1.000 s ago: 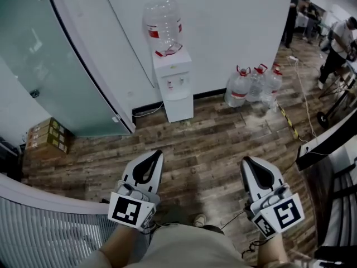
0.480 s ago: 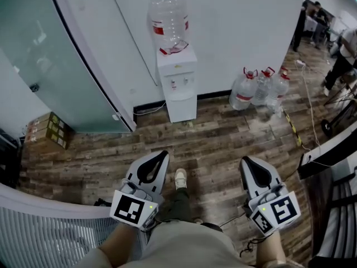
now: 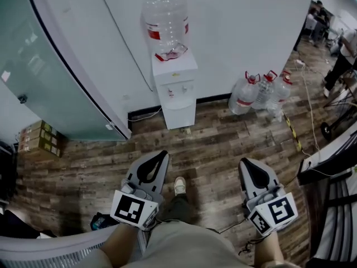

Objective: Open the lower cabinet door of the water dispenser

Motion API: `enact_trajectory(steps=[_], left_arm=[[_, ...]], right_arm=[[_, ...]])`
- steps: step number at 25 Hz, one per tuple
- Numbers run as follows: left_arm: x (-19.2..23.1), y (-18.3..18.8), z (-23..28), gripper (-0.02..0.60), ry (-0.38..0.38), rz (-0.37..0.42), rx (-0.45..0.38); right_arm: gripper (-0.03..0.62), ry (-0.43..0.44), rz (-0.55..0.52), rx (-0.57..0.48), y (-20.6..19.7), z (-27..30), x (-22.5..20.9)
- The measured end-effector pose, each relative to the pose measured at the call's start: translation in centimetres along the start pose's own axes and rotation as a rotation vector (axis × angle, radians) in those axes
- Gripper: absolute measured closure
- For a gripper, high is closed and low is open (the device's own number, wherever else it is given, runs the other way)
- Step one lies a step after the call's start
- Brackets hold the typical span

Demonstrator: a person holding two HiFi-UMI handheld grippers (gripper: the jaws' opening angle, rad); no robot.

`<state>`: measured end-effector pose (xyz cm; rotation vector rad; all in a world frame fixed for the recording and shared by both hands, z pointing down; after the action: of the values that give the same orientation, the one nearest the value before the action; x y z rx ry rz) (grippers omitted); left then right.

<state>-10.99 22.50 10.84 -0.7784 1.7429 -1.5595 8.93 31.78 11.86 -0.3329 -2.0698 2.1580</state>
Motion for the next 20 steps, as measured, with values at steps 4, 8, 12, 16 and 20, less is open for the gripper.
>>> enact_trajectory(steps=[4, 8, 12, 16, 20], left_arm=[[4.8, -0.5, 3.8, 0.577, -0.006, 0.013, 0.011], [9.7, -1.1, 7.2, 0.577, -0.006, 0.008, 0.020], [14.1, -1.5, 10.5, 0.577, -0.005, 0.001, 0.020], [17.7, -1.4, 13.3, 0.576, -0.008, -0.016, 0.013], [20.2, -1.7, 15.1, 0.577, -0.005, -0.014, 0.013]], right_arm=[[0.588, -0.010, 0.009, 0.016, 0.5, 5.8, -1.7], [0.588, -0.012, 0.003, 0.026, 1.5, 11.6, -2.9], [0.588, -0.017, -0.013, 0.034, 2.4, 17.2, -4.2], [0.588, -0.018, -0.022, 0.030, 3.5, 21.7, -5.2], [0.588, -0.017, -0.019, 0.028, 4.1, 24.9, -6.0]])
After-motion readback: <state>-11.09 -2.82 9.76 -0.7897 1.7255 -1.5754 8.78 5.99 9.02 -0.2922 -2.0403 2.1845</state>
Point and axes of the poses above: the fingertips, and each gripper's own axes: z forward along the fingers, x to its left, y out of its top, the point moved 3 cm from there along -z, backward along the fingers, and after that the axes turned 7 degrees about -x, right-handed, at the moved point
